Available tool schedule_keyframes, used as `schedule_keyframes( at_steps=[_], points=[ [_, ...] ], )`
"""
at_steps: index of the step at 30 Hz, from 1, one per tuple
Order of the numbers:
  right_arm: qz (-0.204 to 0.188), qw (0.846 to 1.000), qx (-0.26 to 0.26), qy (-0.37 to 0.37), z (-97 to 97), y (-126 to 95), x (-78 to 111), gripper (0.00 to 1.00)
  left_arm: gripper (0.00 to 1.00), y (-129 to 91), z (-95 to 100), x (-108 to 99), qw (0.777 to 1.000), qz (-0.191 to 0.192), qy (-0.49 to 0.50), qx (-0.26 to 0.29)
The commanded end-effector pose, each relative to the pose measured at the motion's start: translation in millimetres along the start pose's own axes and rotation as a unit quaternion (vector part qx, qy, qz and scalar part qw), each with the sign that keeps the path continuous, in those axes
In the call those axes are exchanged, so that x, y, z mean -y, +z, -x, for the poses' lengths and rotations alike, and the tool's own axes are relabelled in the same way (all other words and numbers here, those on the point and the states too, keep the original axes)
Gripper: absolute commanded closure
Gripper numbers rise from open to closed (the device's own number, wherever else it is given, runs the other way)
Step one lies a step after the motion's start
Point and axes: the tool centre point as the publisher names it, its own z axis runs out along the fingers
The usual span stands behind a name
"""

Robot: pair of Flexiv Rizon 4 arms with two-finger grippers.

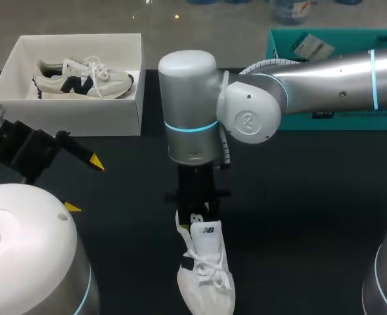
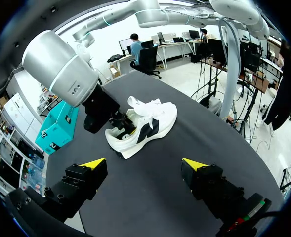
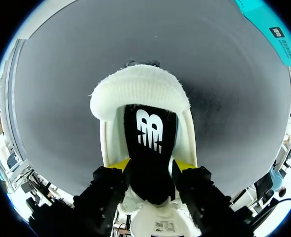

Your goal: Take the shoe out of the shoebox, open the shoe tongue, remove and reinsert the insole, then place the shoe into the shoebox

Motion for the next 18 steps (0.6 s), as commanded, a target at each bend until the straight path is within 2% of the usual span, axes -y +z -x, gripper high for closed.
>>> schedule_keyframes(
  at_steps=[1,3,5,7,18],
  points=[
    [-0.002,1.000,0.000,-0.002,-4.4,3.3,-2.5,0.38,0.00,-0.1,0.5,-0.7,1.000,0.001,0.000,-0.002],
    [-0.004,1.000,0.001,-0.004,-5.6,3.7,-3.0,0.20,0.00,-0.1,0.5,-0.7,1.000,0.001,0.000,-0.002],
    [-0.004,1.000,0.001,-0.004,-6.5,4.5,-3.5,0.15,0.00,-0.1,0.5,-0.7,1.000,0.001,0.000,-0.002],
    [-0.005,1.000,0.000,-0.005,-6.6,4.7,-3.7,0.02,0.00,-0.1,0.5,-0.7,1.000,0.001,0.000,-0.002],
    [-0.003,1.000,0.000,-0.006,-8.6,3.5,-5.1,0.00,0.00,-0.1,0.5,-0.7,1.000,0.001,0.000,-0.002]
  ],
)
